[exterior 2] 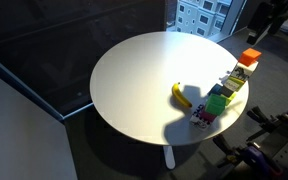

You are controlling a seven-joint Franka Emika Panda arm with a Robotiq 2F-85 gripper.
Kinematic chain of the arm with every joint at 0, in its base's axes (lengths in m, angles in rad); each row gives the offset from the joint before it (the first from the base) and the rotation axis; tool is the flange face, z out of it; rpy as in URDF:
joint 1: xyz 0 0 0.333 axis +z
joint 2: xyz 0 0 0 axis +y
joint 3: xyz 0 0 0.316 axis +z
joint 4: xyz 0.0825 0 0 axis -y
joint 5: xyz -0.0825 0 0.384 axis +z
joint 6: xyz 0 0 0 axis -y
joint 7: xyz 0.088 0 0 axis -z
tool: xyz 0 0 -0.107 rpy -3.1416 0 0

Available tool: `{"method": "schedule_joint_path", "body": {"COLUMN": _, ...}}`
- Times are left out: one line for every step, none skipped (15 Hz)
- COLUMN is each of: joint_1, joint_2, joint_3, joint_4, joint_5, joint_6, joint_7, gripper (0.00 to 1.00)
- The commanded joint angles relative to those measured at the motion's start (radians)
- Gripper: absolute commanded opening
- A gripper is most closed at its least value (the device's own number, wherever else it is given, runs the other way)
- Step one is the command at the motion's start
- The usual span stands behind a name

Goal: Pick up the gray block and place on top of the blue and the yellow block

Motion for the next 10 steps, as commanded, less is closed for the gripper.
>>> {"method": "schedule_joint_path", "body": {"joint_1": -0.011, "joint_2": -0.070, "joint_3": 0.010, "joint_4": -0.012, "joint_5": -0.026, "joint_6": -0.095, "joint_7": 0.034, "gripper": 1.00}}
{"method": "schedule_joint_path", "body": {"joint_1": -0.010, "joint_2": -0.082, "joint_3": 0.009, "joint_4": -0.013, "joint_5": -0.025, "joint_6": -0.115, "joint_7": 0.031, "gripper": 1.00}}
{"method": "schedule_joint_path", "body": {"joint_1": -0.008, "joint_2": -0.096, "joint_3": 0.007, "joint_4": -0.016, "joint_5": -0.023, "joint_6": -0.128, "joint_7": 0.020, "gripper": 1.00}}
{"method": "schedule_joint_path", "body": {"joint_1": -0.006, "joint_2": -0.109, "joint_3": 0.005, "joint_4": -0.020, "joint_5": -0.020, "joint_6": -0.136, "joint_7": 0.011, "gripper": 1.00}}
{"method": "schedule_joint_path", "body": {"joint_1": -0.005, "joint_2": -0.125, "joint_3": 0.003, "joint_4": -0.028, "joint_5": -0.017, "joint_6": -0.130, "joint_7": 0.007, "gripper": 1.00}}
{"method": "schedule_joint_path", "body": {"joint_1": -0.005, "joint_2": -0.137, "joint_3": 0.003, "joint_4": -0.033, "joint_5": -0.017, "joint_6": -0.126, "joint_7": 0.008, "gripper": 1.00}}
{"method": "schedule_joint_path", "body": {"joint_1": -0.004, "joint_2": -0.147, "joint_3": 0.002, "joint_4": -0.038, "joint_5": -0.015, "joint_6": -0.122, "joint_7": 0.004, "gripper": 1.00}}
{"method": "schedule_joint_path", "body": {"joint_1": -0.004, "joint_2": -0.157, "joint_3": 0.002, "joint_4": -0.043, "joint_5": -0.015, "joint_6": -0.118, "joint_7": 0.002, "gripper": 1.00}}
{"method": "schedule_joint_path", "body": {"joint_1": -0.004, "joint_2": -0.165, "joint_3": 0.001, "joint_4": -0.046, "joint_5": -0.014, "joint_6": -0.121, "joint_7": 0.000, "gripper": 1.00}}
{"method": "schedule_joint_path", "body": {"joint_1": -0.004, "joint_2": -0.168, "joint_3": 0.002, "joint_4": -0.045, "joint_5": -0.016, "joint_6": -0.131, "joint_7": -0.002, "gripper": 1.00}}
